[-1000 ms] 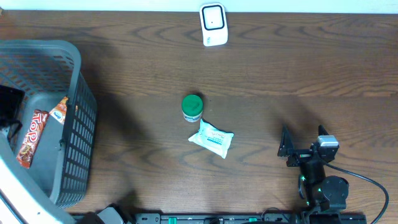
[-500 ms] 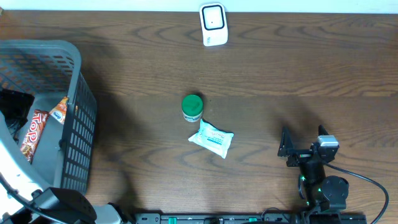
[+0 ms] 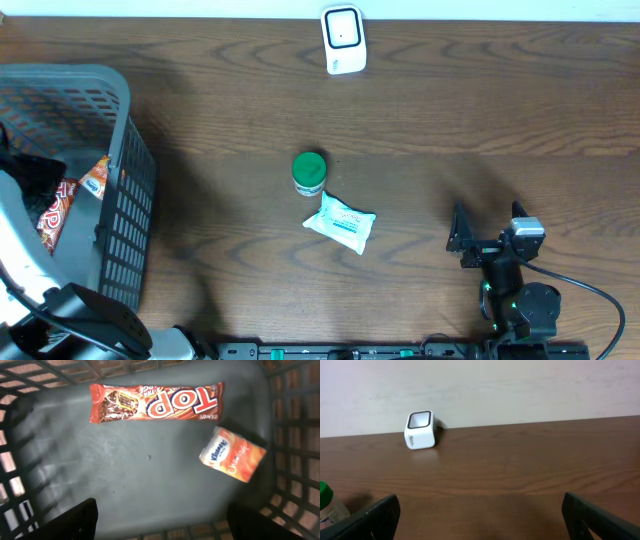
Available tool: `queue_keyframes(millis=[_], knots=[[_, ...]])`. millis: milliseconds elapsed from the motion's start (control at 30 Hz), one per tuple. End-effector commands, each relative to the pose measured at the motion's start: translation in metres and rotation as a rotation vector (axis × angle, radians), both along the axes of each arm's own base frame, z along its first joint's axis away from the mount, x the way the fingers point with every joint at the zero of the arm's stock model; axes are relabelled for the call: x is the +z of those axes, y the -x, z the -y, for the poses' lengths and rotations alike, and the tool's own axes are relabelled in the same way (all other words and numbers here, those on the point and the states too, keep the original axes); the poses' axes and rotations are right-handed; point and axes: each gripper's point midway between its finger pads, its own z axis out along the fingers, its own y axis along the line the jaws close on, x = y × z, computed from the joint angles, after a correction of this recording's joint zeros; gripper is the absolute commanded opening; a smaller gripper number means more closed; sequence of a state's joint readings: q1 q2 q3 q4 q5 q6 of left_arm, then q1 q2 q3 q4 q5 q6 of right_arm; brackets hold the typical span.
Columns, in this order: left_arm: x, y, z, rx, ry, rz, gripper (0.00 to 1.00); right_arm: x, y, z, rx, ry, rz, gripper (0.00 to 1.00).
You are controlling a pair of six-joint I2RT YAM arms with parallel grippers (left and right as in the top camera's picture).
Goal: Scan the item barcode
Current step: 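Move the left gripper back into the basket toward the orange box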
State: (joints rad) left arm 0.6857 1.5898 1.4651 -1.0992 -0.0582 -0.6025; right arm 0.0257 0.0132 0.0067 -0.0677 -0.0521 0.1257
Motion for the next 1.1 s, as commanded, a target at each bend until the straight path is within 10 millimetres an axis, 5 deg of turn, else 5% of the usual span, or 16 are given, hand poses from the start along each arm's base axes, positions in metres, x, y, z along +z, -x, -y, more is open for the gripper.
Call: queue_keyframes(millis=[0, 500, 900, 1067], knots=[[-0.016, 0.004, -0.003, 0.010, 0.001, -0.024, 0.83, -0.001, 0.000, -0.001, 0.004, -0.008, -0.006, 0.99], [-0.047, 0.004, -0.021, 0.031, -0.062, -0.080, 0.83, -0.001, 0.000, -0.001, 0.004, -0.008, -0.006, 0.99], [-0.099, 0.000, -0.029, -0.023, -0.005, -0.193, 0.83, -0.001, 0.000, -0.001, 0.004, -0.008, -0.006, 0.99], [-0.109, -0.021, -0.023, -0.112, 0.049, -0.119, 0.83, -0.001, 0.000, -0.001, 0.004, -0.008, -0.006, 0.99]])
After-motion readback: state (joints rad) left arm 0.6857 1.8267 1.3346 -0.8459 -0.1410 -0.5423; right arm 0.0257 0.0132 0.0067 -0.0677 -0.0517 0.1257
